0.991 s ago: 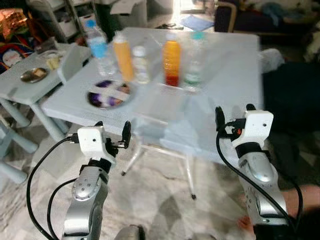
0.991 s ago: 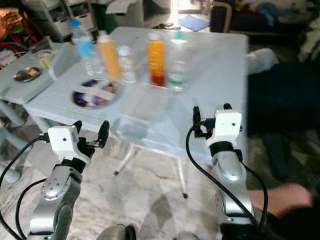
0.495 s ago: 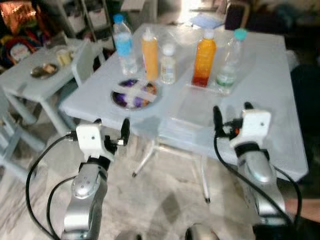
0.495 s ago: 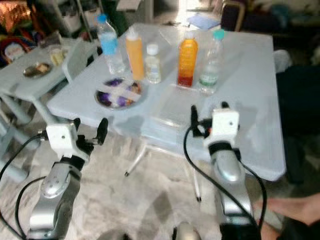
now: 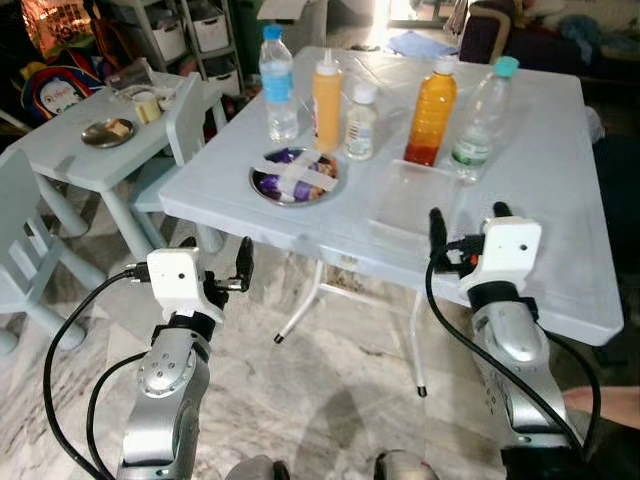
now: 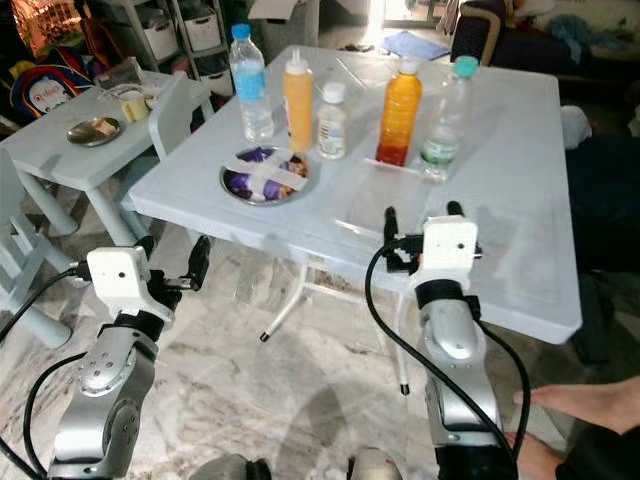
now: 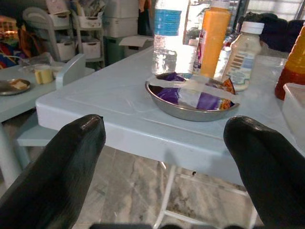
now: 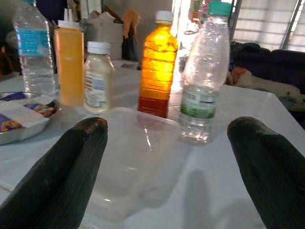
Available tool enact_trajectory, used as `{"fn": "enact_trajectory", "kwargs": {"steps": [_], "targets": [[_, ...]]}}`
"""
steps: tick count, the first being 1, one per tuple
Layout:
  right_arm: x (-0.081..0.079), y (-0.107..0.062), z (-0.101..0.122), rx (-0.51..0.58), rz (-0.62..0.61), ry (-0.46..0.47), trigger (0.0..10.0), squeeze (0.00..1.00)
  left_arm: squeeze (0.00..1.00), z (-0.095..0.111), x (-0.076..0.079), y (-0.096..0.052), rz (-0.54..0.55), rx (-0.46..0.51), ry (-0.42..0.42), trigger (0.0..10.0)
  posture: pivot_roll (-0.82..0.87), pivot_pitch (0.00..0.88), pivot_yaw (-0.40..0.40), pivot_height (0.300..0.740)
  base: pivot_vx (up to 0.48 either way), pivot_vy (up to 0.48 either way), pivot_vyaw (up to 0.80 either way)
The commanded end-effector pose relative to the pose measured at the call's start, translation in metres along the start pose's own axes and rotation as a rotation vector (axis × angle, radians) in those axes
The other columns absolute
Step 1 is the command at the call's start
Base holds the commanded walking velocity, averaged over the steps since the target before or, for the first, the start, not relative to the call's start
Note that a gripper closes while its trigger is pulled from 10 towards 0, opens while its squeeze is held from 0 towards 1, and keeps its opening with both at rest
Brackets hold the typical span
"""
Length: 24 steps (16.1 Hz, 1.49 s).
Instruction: Restocking fridge
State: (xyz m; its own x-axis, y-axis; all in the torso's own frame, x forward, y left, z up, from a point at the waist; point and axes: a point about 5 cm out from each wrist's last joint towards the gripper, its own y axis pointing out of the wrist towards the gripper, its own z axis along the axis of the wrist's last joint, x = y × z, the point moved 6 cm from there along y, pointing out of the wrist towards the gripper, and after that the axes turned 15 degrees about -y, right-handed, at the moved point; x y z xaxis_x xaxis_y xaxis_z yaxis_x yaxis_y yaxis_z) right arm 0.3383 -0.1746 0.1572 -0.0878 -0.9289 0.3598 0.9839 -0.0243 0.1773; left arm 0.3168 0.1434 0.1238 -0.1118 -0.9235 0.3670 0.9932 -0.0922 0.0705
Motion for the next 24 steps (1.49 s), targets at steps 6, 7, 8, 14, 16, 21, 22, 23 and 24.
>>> {"fn": "enact_trajectory", "kwargs": {"steps": [6,7,8,14,16,21,22,23,24], "targets": [[0.007,0.006,-0.009,-0.061,-0.025,0.038,10.0,0.0,0.0,0.0,-0.003,0.001,0.006,-0.002,0.019,10.0,-0.11,0.084,0.071,0.74,0.0,0.0,0.0],[0.006,0.006,-0.008,-0.059,-0.015,0.053,10.0,0.0,0.0,0.0,-0.003,0.001,0.006,-0.002,0.021,10.0,-0.11,0.084,0.071,0.74,0.0,0.0,0.0],[0.004,0.007,-0.008,-0.059,-0.005,0.071,10.0,0.0,0.0,0.0,-0.003,0.001,0.007,-0.003,0.022,10.0,-0.11,0.084,0.071,0.74,0.0,0.0,0.0],[0.008,0.008,-0.024,-0.151,-0.032,0.219,10.0,0.0,0.0,-0.001,0.002,0.002,-0.006,-0.004,0.019,10.0,-0.11,0.089,0.071,0.74,0.0,0.0,0.0],[0.005,0.009,-0.025,-0.155,-0.023,0.286,10.0,0.0,0.0,-0.002,0.003,0.003,-0.01,-0.007,0.019,10.0,-0.11,0.091,0.071,0.74,0.0,0.0,0.0],[0.006,0.01,-0.045,-0.25,-0.043,0.328,10.0,0.0,0.0,-0.003,0.005,0.003,-0.012,-0.01,0.021,10.0,-0.11,0.094,0.07,0.74,0.0,0.0,0.0],[0.003,0.011,-0.048,-0.259,-0.036,0.353,10.0,0.0,0.0,-0.003,0.005,0.003,-0.011,-0.01,0.022,10.0,-0.11,0.094,0.07,0.74,0.0,0.0,0.0],[0.001,0.011,-0.048,-0.264,-0.029,0.38,10.0,0.0,0.0,-0.002,0.005,0.003,-0.011,-0.008,0.023,10.0,-0.11,0.096,0.068,0.74,0.0,0.0,0.0],[0.001,0.01,-0.05,-0.272,-0.032,0.372,10.0,0.0,0.0,-0.002,0.005,0.003,-0.011,-0.007,0.024,10.0,-0.11,0.099,0.069,0.74,0.0,0.0,0.0]]}}
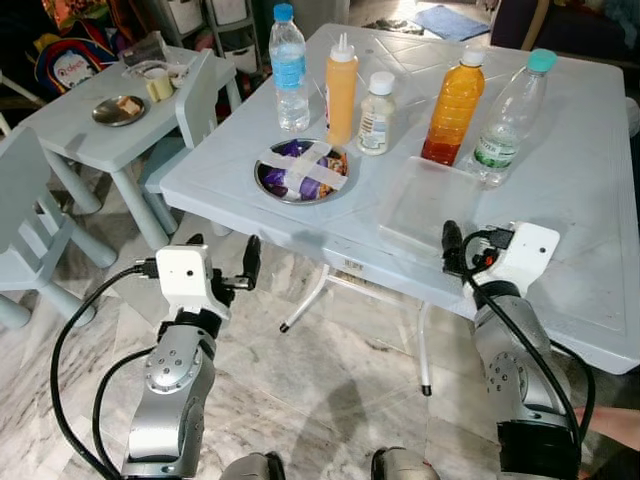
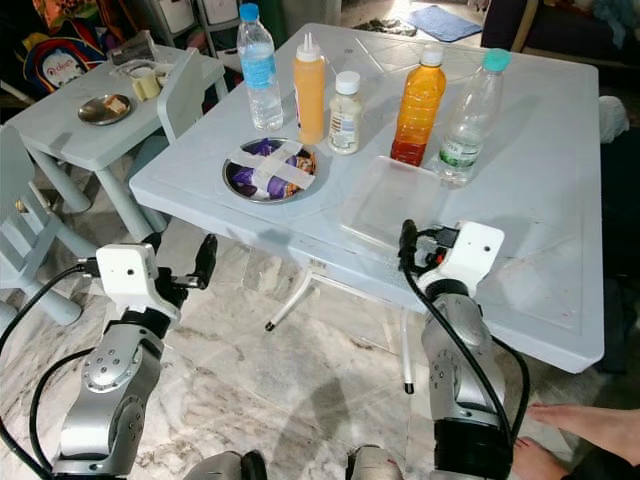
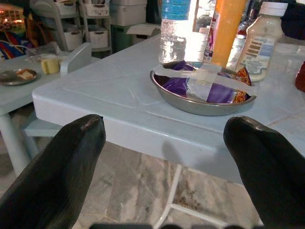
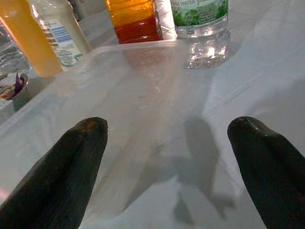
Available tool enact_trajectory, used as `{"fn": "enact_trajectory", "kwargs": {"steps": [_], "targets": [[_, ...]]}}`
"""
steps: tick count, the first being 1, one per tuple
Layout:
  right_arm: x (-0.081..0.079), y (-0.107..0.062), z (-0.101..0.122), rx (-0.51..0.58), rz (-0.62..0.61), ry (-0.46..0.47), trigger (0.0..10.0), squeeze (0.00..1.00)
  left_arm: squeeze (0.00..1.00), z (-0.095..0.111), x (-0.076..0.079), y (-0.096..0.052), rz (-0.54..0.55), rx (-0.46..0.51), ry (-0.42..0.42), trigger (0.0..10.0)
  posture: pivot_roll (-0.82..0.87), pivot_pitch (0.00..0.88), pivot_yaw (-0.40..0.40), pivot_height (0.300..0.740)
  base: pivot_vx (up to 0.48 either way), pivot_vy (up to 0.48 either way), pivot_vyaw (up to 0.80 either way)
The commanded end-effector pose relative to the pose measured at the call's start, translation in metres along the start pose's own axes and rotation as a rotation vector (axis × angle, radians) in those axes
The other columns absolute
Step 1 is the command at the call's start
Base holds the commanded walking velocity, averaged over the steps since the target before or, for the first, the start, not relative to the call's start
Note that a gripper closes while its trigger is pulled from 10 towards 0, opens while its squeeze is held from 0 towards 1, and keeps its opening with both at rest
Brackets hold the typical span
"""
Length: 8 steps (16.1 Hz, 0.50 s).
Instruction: Restocking fridge
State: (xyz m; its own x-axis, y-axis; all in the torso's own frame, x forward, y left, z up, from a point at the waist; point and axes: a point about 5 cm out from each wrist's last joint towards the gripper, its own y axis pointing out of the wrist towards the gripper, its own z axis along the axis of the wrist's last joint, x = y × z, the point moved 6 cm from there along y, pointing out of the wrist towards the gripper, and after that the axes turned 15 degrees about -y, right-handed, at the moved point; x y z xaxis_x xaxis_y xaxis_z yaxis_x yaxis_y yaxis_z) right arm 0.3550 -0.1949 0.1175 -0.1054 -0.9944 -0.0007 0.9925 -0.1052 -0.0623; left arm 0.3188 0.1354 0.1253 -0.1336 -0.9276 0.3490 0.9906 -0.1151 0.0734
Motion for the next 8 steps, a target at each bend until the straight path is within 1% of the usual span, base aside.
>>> {"fn": "enact_trajectory", "kwargs": {"steps": [1,2,3,4,5,8], "targets": [[-0.0029,0.001,-0.0051,-0.032,0.007,0.042,10.0,0.0,0.0,-0.0009,-0.0018,-0.0004,0.011,-0.003,0.007,10.0,-0.11,0.099,0.069,0.74,0.0,0.0,0.0],[-0.0054,0.0026,-0.0023,-0.025,0.018,0.046,10.0,0.0,0.0,-0.0012,-0.0005,-0.0003,0.007,-0.005,0.007,10.0,-0.11,0.102,0.07,0.74,0.0,0.0,0.0],[-0.0067,0.0039,0.0019,-0.005,0.023,0.026,10.0,0.0,0.0,-0.0011,0.0004,-0.0001,0.005,-0.005,0.007,10.0,-0.11,0.102,0.07,0.74,0.0,0.0,0.0],[-0.0089,0.0047,0.0027,-0.006,0.034,0.059,10.0,0.0,0.0,-0.0012,0.0009,0.0,0.003,-0.005,0.007,10.0,-0.11,0.102,0.07,0.74,0.0,0.0,0.0],[-0.0119,0.0052,0.0027,-0.015,0.054,0.125,10.0,0.0,0.0,-0.0011,0.0011,0.0001,0.003,-0.005,0.007,10.0,-0.11,0.103,0.071,0.74,0.0,0.0,0.0],[-0.0119,0.0051,0.0016,-0.025,0.063,0.214,10.0,0.0,0.0,-0.0005,0.0011,0.0002,0.004,-0.004,0.009,10.0,-0.11,0.103,0.071,0.74,0.0,0.0,0.0]]}}
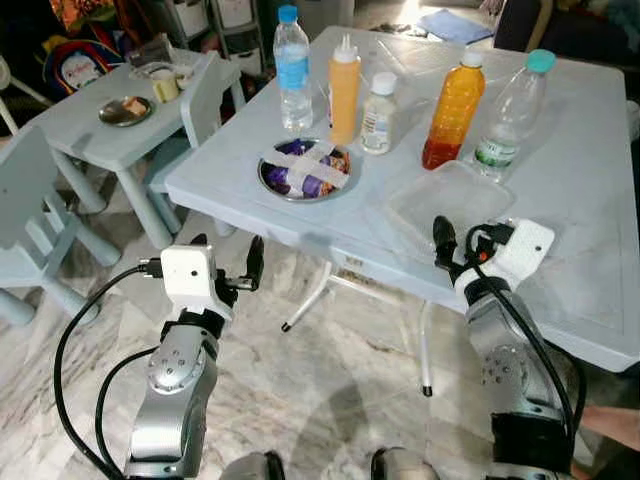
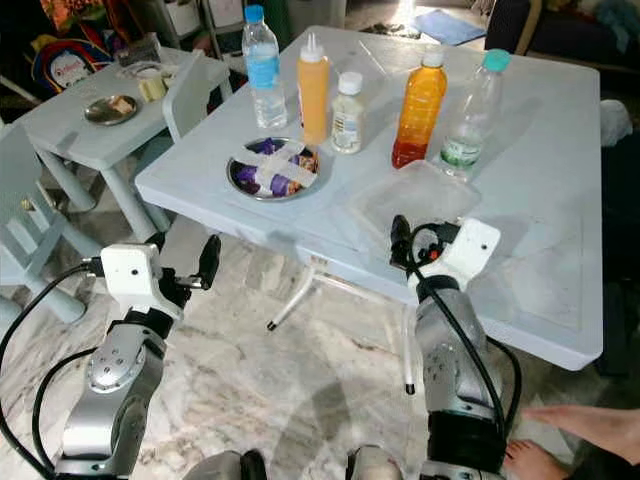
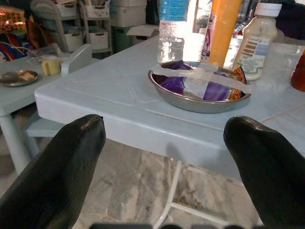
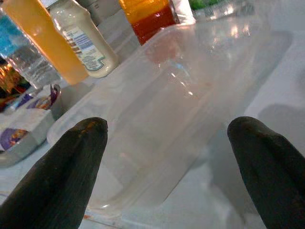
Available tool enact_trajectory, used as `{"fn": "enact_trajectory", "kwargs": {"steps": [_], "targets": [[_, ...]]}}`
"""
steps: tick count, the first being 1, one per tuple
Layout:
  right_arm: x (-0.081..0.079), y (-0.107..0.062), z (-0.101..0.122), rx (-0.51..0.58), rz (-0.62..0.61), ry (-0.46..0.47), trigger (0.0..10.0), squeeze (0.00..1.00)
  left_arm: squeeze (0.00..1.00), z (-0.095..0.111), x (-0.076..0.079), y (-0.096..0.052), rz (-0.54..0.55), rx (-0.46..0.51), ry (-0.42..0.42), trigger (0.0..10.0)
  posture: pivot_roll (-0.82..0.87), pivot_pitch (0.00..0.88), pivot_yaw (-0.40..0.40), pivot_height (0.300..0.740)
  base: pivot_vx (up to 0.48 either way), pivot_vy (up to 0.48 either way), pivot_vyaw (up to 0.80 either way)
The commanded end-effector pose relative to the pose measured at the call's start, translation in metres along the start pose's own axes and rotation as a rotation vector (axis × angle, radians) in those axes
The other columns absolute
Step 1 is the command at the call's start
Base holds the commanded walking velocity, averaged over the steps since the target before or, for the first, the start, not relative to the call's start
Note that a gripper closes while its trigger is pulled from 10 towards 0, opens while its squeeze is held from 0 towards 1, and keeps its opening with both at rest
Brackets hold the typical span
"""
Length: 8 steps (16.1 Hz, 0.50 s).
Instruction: Restocking fridge
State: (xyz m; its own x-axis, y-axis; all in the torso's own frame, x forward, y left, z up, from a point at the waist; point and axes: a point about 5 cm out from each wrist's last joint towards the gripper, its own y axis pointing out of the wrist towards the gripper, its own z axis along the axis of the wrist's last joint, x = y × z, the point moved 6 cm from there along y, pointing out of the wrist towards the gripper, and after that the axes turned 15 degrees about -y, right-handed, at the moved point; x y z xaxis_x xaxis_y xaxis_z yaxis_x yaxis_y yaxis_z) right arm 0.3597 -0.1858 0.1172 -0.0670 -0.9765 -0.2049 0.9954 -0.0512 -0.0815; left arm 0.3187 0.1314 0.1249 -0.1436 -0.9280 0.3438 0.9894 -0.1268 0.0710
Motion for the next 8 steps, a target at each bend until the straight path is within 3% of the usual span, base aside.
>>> {"fn": "enact_trajectory", "kwargs": {"steps": [1,4,5,7,8], "targets": [[-0.004,0.002,0.001,-0.009,0.016,0.071,10.0,0.0,0.0,0.001,-0.003,0.0,0.014,0.003,0.007,10.0,-0.11,0.103,0.071,0.74,0.0,0.0,0.0],[-0.015,0.004,0.001,-0.029,0.036,0.206,10.0,0.0,0.0,0.001,-0.002,0.0,0.01,0.001,0.01,10.0,-0.1,0.104,0.071,0.74,0.0,0.0,0.0],[-0.017,0.004,0.001,-0.033,0.041,0.227,9.5,0.0,0.0,0.001,-0.002,0.0,0.009,0.001,0.01,10.0,-0.1,0.104,0.072,0.74,0.0,0.0,0.0],[-0.023,0.004,0.0,-0.049,0.058,0.286,0.0,0.0,0.0,0.002,-0.002,0.0,0.008,0.001,0.011,10.0,-0.1,0.105,0.072,0.74,0.0,0.0,0.0],[-0.024,0.005,0.0,-0.053,0.059,0.302,0.0,0.0,0.0,0.002,-0.002,0.0,0.008,0.001,0.011,10.0,-0.1,0.105,0.072,0.74,0.0,0.0,0.0]]}}
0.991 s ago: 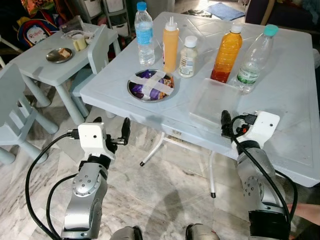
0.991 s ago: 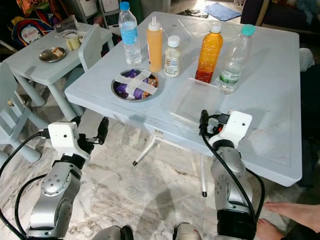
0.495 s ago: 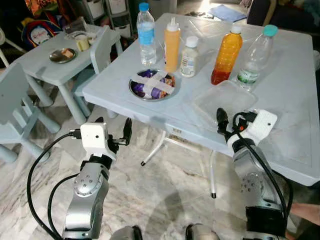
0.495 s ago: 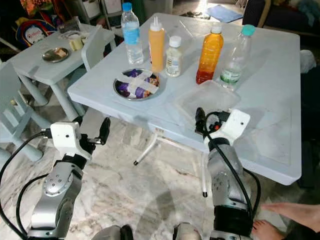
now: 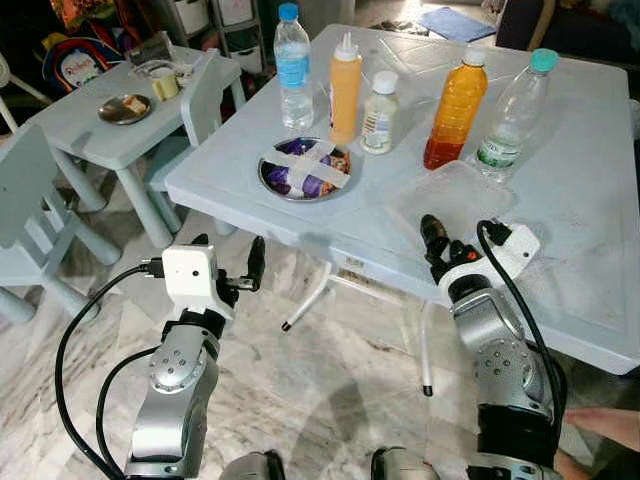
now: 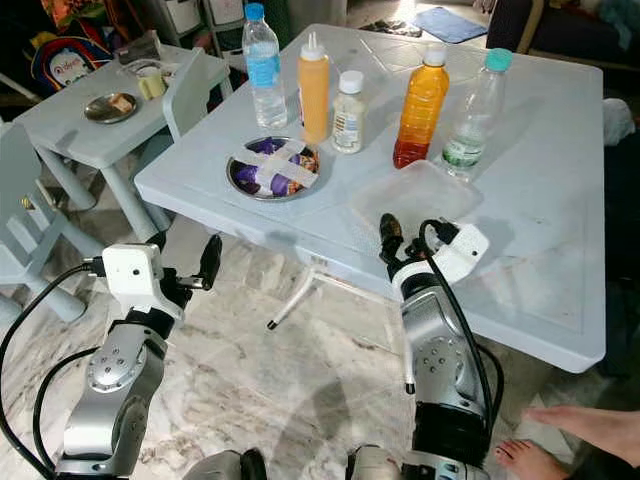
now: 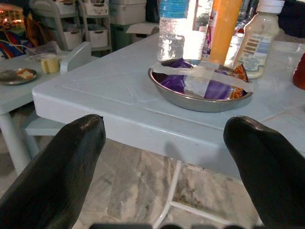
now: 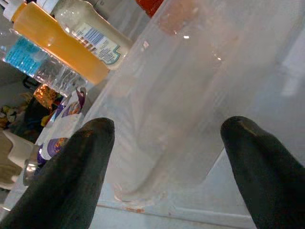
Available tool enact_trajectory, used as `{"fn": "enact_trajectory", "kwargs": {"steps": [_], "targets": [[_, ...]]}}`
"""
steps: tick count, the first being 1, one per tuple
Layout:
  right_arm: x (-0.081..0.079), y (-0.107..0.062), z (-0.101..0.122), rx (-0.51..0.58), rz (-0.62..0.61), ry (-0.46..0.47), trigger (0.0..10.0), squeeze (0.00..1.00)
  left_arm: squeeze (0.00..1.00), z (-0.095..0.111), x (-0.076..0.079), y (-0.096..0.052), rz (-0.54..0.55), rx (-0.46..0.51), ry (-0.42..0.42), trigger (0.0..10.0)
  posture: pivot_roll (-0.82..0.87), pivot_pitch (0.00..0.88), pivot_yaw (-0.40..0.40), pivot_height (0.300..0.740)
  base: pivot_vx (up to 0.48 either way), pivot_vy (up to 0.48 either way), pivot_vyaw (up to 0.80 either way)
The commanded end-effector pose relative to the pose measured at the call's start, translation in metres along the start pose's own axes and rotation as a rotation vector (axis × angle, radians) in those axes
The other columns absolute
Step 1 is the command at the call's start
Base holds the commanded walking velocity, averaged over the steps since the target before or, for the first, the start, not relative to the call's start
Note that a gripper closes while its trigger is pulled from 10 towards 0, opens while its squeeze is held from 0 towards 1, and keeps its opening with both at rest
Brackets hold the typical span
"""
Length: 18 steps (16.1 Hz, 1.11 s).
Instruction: Restocking fridge
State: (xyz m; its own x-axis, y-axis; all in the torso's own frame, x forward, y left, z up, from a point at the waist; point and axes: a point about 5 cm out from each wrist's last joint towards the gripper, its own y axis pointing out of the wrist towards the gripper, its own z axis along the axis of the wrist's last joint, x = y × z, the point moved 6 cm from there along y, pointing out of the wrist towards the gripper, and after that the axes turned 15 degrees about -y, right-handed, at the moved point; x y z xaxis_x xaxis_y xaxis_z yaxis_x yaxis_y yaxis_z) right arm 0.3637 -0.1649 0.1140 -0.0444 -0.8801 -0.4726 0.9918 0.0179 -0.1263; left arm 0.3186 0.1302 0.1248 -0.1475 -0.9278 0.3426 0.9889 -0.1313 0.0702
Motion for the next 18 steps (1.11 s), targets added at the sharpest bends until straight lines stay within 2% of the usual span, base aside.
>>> {"fn": "enact_trajectory", "kwargs": {"steps": [1,3,4,5,12,18], "targets": [[-0.005,0.002,0.005,0.004,0.008,0.033,0.0,0.0,0.0,0.002,-0.003,0.0,0.011,0.003,0.011,10.0,-0.1,0.105,0.073,0.74,0.0,0.0,0.0],[-0.004,0.003,0.005,-0.006,-0.001,0.04,0.0,0.0,0.0,0.002,-0.003,0.0,0.01,0.003,0.011,10.0,-0.1,0.105,0.073,0.74,0.0,0.0,0.0],[-0.002,0.003,0.004,-0.013,-0.01,0.052,0.4,0.0,0.0,0.002,-0.003,0.0,0.009,0.003,0.011,10.0,-0.1,0.105,0.073,0.74,0.0,0.0,0.0],[-0.001,0.003,0.004,-0.018,-0.014,0.051,0.0,0.0,0.0,0.002,-0.003,0.0,0.009,0.003,0.011,10.0,-0.1,0.107,0.075,0.74,0.0,0.0,0.0],[0.008,0.003,0.004,-0.028,-0.048,0.034,0.0,0.0,0.0,0.002,-0.002,0.001,0.006,0.003,0.009,10.0,-0.1,0.109,0.075,0.74,0.0,0.0,0.0],[0.009,0.003,0.01,-0.022,-0.029,-0.083,0.0,0.0,0.0,0.002,0.0,0.003,0.004,0.006,0.008,10.0,-0.1,0.107,0.075,0.74,0.0,0.0,0.0]]}}
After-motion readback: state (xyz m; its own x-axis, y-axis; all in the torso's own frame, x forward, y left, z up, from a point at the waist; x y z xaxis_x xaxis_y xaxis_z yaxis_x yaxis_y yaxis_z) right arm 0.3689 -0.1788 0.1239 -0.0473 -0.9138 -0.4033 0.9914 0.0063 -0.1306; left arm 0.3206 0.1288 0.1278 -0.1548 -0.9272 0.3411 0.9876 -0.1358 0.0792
